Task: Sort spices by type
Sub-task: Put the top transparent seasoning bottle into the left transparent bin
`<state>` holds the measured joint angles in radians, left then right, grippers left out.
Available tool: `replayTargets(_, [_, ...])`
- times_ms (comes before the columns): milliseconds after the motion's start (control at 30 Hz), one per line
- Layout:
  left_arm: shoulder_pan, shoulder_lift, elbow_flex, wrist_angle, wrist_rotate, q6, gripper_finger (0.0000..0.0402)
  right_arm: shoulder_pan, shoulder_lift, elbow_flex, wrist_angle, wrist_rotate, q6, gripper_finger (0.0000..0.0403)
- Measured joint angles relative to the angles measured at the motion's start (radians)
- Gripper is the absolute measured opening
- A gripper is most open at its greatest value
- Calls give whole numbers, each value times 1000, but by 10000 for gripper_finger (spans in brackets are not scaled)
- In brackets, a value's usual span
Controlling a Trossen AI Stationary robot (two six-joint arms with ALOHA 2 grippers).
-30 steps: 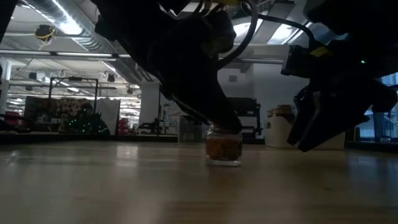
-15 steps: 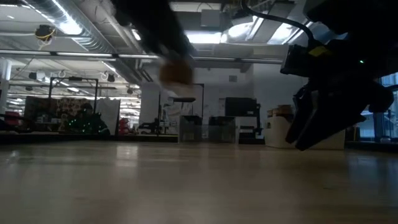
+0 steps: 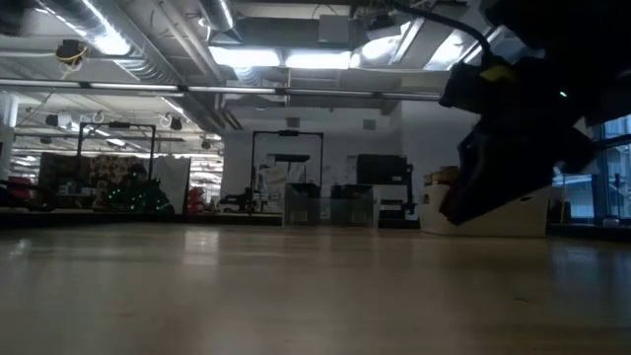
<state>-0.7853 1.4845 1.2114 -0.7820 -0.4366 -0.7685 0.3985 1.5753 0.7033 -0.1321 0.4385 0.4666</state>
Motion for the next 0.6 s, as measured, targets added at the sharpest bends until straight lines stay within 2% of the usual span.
replayTargets(400, [-294,1,-43,-227,-63,-457,163,0,0,0,85,97,18,308])
replayTargets(600, [-388,2,-106,-226,-103,-600,163,0,0,0,83,138,32,308])
